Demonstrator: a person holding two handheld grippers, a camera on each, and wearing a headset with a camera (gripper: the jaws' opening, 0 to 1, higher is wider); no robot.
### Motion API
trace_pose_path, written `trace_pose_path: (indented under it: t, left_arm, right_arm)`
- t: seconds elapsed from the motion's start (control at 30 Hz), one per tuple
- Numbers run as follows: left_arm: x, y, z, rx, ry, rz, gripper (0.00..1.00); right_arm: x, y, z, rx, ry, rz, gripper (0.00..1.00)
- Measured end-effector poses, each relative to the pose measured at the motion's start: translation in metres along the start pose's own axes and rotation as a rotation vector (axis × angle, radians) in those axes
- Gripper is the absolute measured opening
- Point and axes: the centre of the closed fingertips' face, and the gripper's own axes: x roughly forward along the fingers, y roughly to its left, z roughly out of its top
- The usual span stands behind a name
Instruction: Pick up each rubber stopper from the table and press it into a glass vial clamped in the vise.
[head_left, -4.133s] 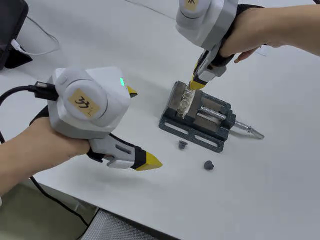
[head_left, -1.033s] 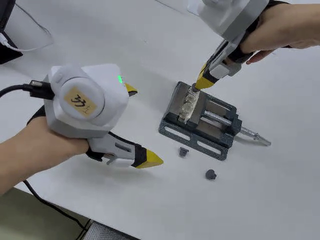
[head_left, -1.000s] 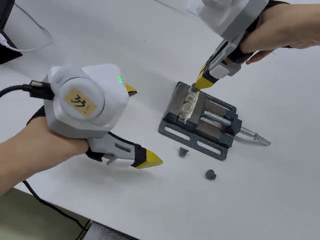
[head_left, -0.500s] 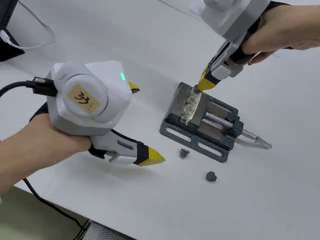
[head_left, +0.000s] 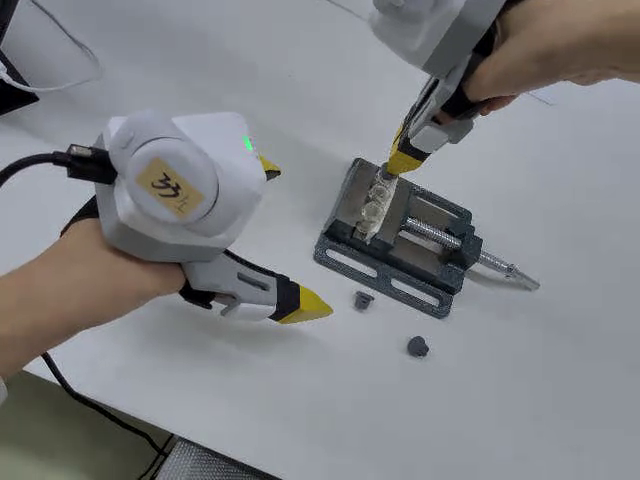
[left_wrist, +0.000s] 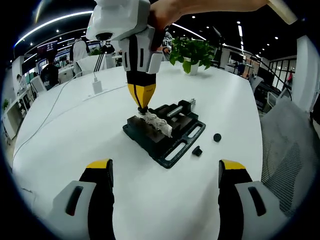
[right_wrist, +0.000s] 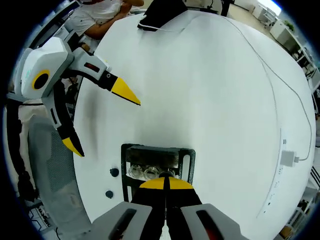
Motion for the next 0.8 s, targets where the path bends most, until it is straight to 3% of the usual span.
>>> trace_pose_path:
  t: [0.03, 0.07, 0.13, 0.17, 0.27, 0.37, 0.47, 0.8]
  left_arm:
    - [0.0, 0.0, 0.001, -0.007, -0.005, 0.002, 0.85]
    - [0.0, 0.0, 0.002, -0.01, -0.008, -0.002, 0.85]
    - [-0.001, 0.0, 0.002, 0.001, 0.0, 0.004, 0.85]
    - [-0.001, 0.0, 0.003, 0.0, -0.002, 0.006, 0.85]
    - [-0.004, 0.0, 0.005, 0.0, -0.003, 0.013, 0.86]
    - [-0.008, 0.0, 0.007, -0.002, -0.003, 0.018, 0.86]
    - [-0.013, 0.001, 0.009, -0.004, -0.001, 0.031, 0.86]
    - [-0.027, 0.005, 0.023, -0.002, -0.009, 0.064, 0.86]
  right_arm:
    - [0.0, -0.005, 0.001, -0.051, -0.004, -0.011, 0.0]
    - [0.0, -0.004, -0.001, -0.008, -0.001, 0.0, 0.0]
    - [0.002, -0.006, 0.0, -0.005, 0.006, -0.011, 0.0]
    - [0.002, -0.01, 0.0, -0.042, 0.023, -0.033, 0.0]
    - [0.003, -0.012, -0.002, -0.043, 0.016, -0.034, 0.0]
    - [0.001, -0.01, -0.004, 0.015, -0.022, -0.002, 0.0]
    - [0.0, -0.012, -0.007, -0.005, -0.034, -0.012, 0.0]
    - [-0.002, -0.008, -0.007, 0.054, -0.074, 0.006, 0.0]
